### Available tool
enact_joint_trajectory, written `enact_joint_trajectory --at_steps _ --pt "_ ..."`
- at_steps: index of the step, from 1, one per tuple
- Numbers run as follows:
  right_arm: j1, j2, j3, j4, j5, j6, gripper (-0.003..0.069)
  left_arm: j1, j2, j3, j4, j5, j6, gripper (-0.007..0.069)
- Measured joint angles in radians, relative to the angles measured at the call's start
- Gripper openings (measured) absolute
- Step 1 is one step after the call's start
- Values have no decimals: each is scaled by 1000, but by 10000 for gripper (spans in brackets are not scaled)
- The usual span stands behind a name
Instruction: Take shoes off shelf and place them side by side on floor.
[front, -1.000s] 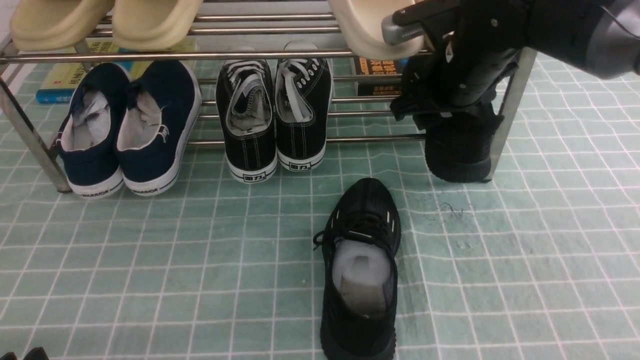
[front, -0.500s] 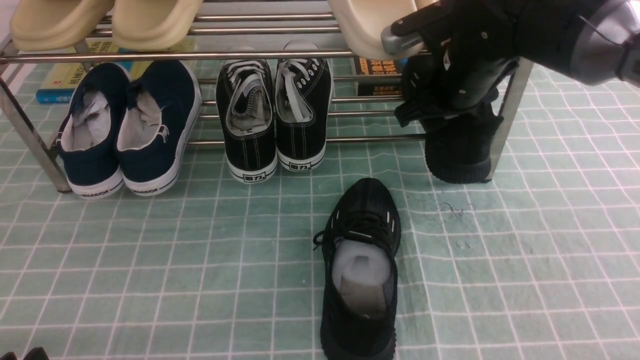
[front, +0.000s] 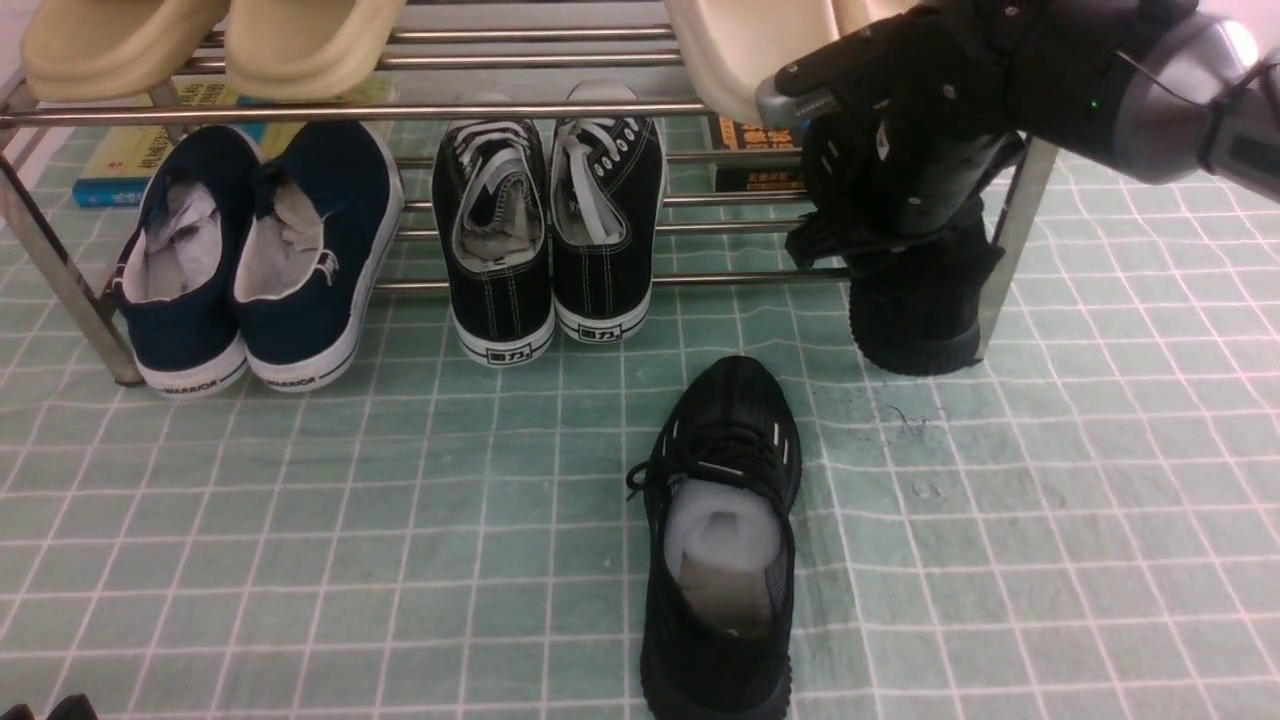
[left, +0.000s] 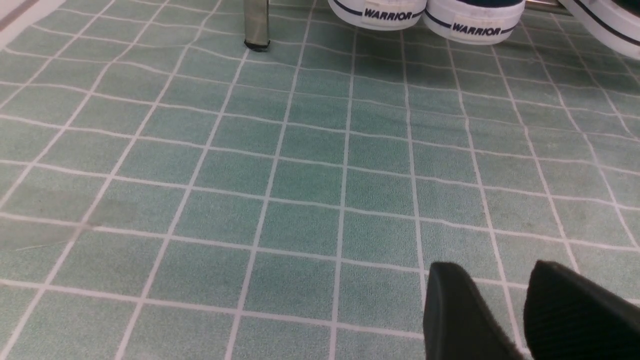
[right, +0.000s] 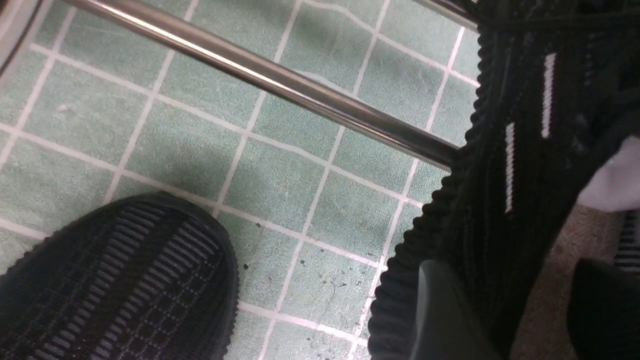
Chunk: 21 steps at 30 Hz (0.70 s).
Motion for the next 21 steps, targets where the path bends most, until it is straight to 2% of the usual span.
enact_joint_trajectory --at_steps 21 --pt "0 14 -1 -4 77 -28 342 0 0 0 0 0 0 242"
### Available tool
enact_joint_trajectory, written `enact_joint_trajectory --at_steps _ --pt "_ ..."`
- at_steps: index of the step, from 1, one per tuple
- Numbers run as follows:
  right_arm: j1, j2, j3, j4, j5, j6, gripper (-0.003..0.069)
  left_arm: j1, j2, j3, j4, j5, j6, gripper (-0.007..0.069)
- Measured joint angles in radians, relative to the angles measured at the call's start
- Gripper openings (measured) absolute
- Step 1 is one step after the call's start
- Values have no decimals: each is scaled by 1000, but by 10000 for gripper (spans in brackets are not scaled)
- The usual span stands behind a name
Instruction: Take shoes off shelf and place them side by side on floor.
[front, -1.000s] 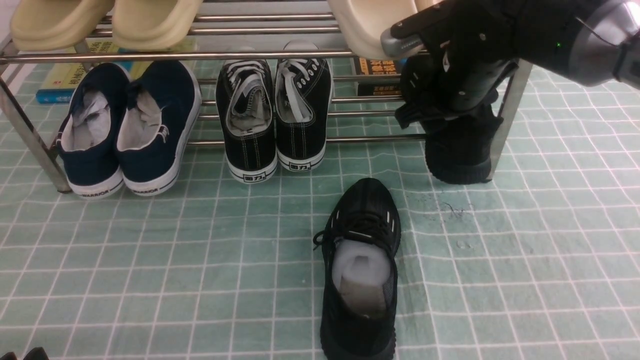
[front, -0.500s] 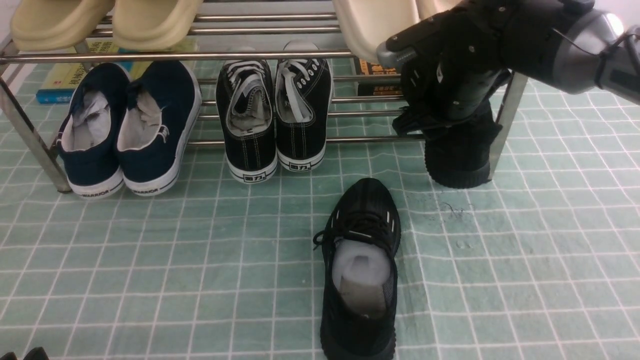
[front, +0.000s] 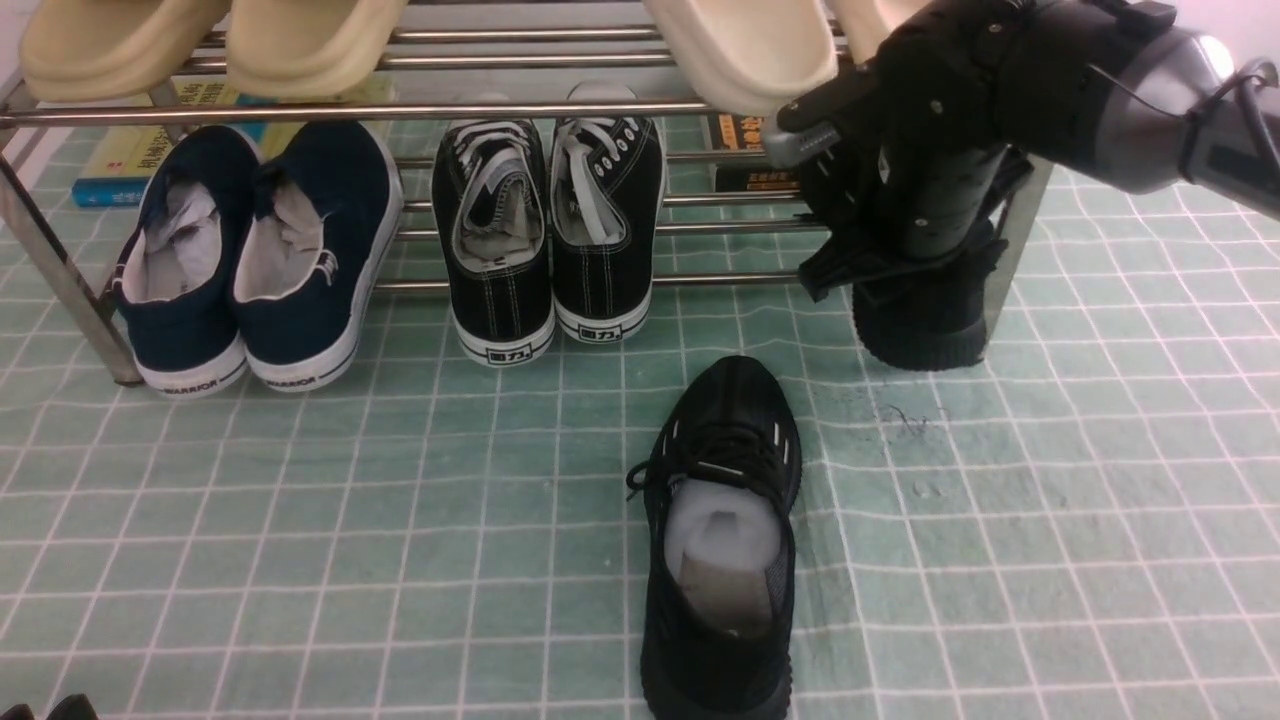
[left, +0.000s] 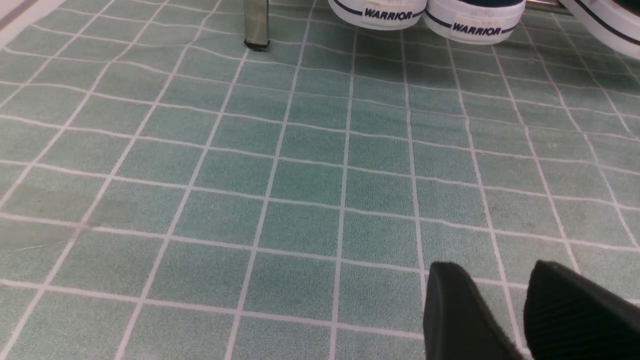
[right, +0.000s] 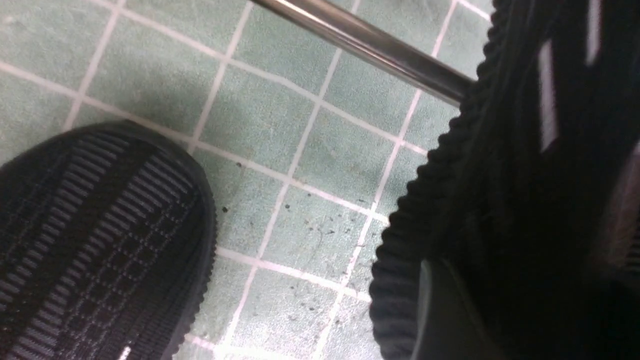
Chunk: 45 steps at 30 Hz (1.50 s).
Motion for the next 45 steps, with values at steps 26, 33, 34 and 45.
enact_joint_trajectory --at_steps 26,33,34,45 --pt "0 -3 1 -33 -11 -2 342 0 0 0 0 0 0 242" --pt "0 10 1 -40 -19 -3 340 0 0 0 0 0 0 242" --pt "0 14 1 -43 -19 -3 336 0 0 0 0 0 0 242" --pt "1 19 -2 -48 1 -4 90 0 0 0 0 0 0 242"
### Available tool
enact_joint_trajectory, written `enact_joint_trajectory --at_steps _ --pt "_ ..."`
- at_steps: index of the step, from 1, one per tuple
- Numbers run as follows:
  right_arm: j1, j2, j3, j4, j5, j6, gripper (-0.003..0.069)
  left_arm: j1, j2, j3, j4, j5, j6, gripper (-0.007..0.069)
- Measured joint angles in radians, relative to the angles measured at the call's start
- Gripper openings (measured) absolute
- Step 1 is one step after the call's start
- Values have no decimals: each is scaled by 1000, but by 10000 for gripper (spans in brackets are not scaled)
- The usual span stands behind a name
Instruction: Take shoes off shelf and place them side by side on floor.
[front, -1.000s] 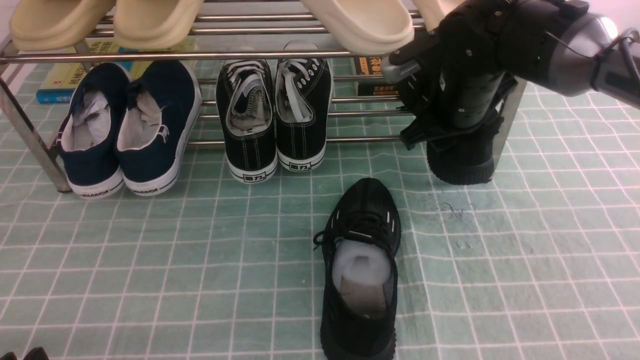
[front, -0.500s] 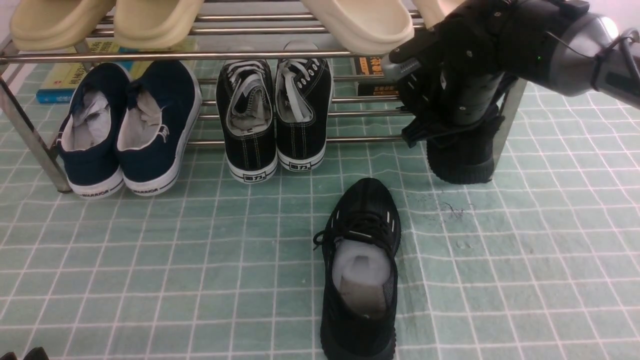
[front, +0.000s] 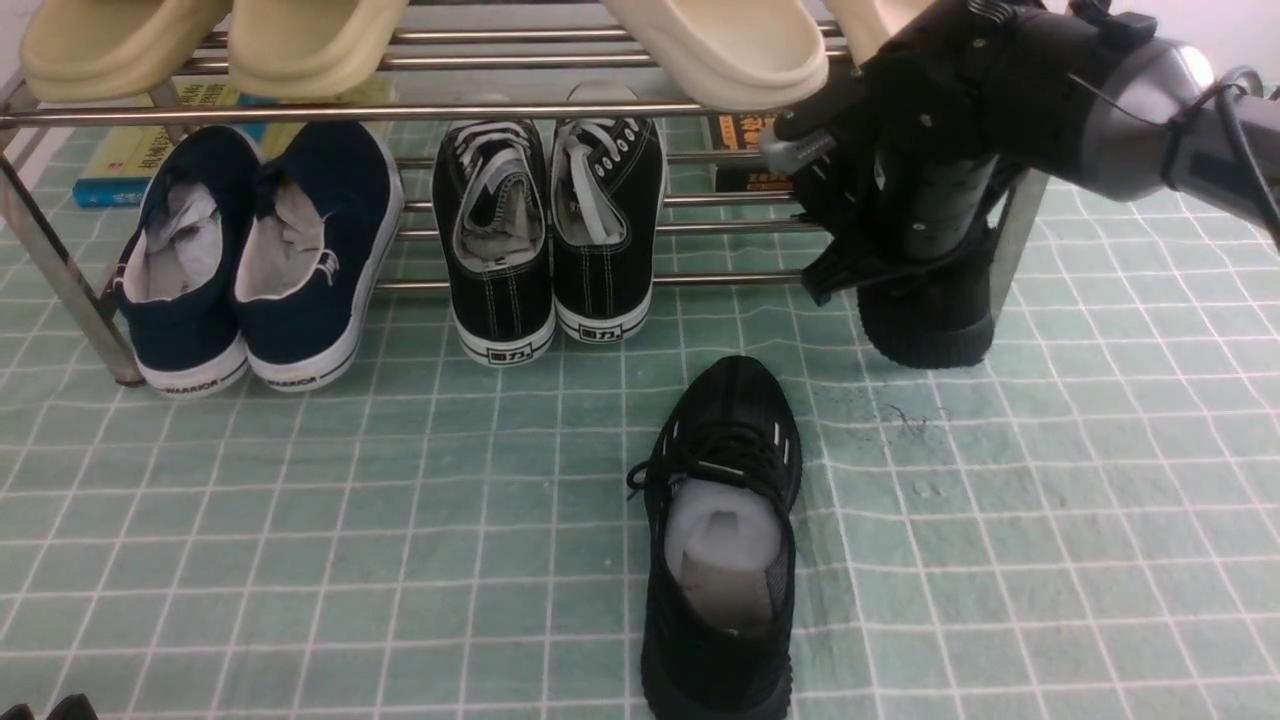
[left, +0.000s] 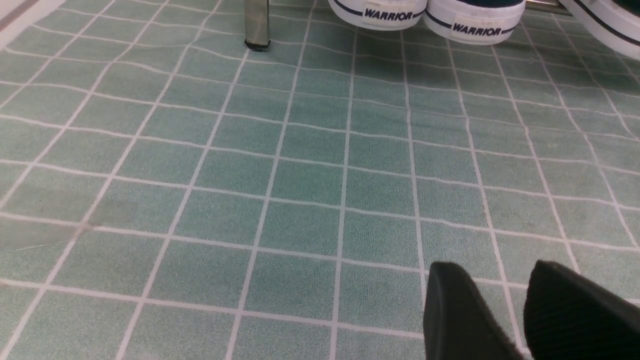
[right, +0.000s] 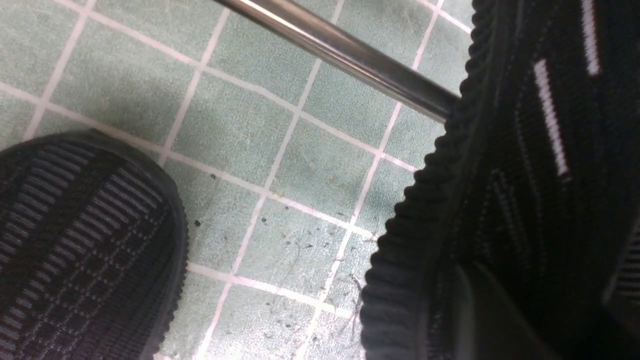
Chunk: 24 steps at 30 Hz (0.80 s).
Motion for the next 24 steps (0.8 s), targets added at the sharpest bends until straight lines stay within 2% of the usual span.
enact_joint_trajectory --at_steps 1,3,14,24 --pt "0 0 -1 0 10 -6 25 0 0 0 0 0 0 242" --pt "0 0 -3 0 18 -11 3 0 0 0 0 0 0 242" --pt "0 -77 -3 90 177 -22 3 0 0 0 0 0 0 242" --pt "0 -246 48 228 212 -23 3 0 0 0 0 0 0 242"
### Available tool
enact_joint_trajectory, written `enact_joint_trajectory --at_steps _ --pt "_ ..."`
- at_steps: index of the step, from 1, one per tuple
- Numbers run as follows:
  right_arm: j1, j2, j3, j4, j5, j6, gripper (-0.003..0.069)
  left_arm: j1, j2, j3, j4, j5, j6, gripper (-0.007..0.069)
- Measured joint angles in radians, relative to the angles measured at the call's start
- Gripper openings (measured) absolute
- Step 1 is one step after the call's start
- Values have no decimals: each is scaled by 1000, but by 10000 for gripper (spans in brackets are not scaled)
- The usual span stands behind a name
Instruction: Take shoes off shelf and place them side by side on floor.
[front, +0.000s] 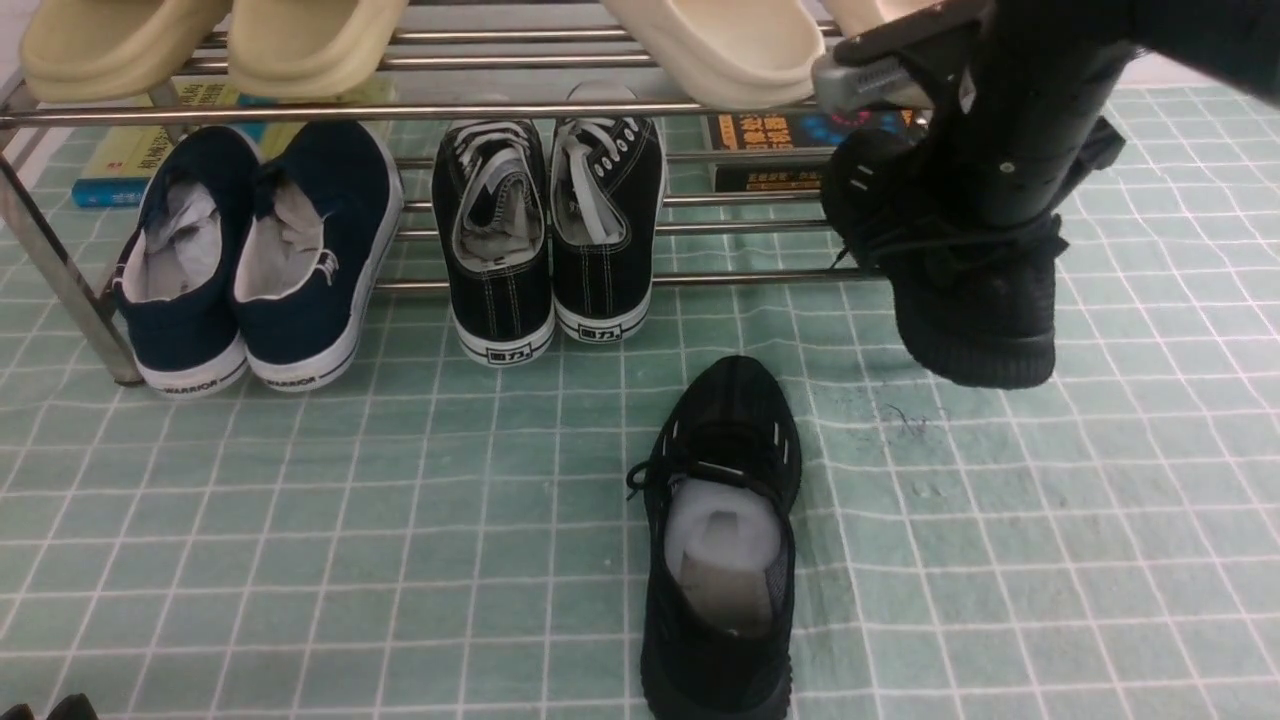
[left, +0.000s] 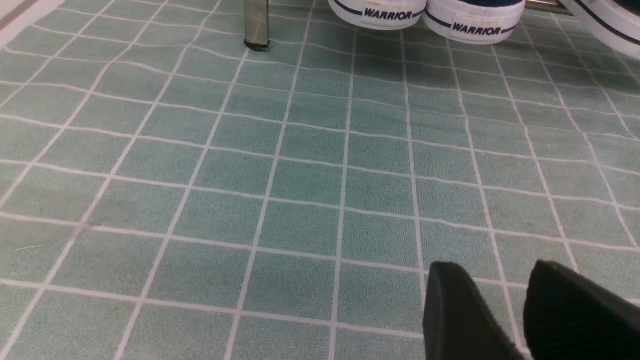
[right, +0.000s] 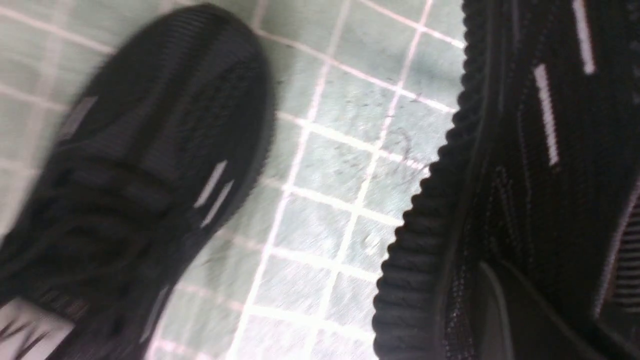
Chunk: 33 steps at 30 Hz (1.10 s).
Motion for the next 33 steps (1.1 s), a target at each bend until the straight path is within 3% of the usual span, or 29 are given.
enact_joint_trajectory --at_steps 10,17,23,33 --pt "2 -240 268 150 3 1 3 0 0 0 0 0 0 242" --pt "76 -309 445 163 6 26 6 0 0 0 0 0 0 242" --pt "183 -310 514 132 -30 122 7 0 0 0 0 0 0 242" --pt "199 -285 515 13 -122 180 10 0 0 0 0 0 0 242"
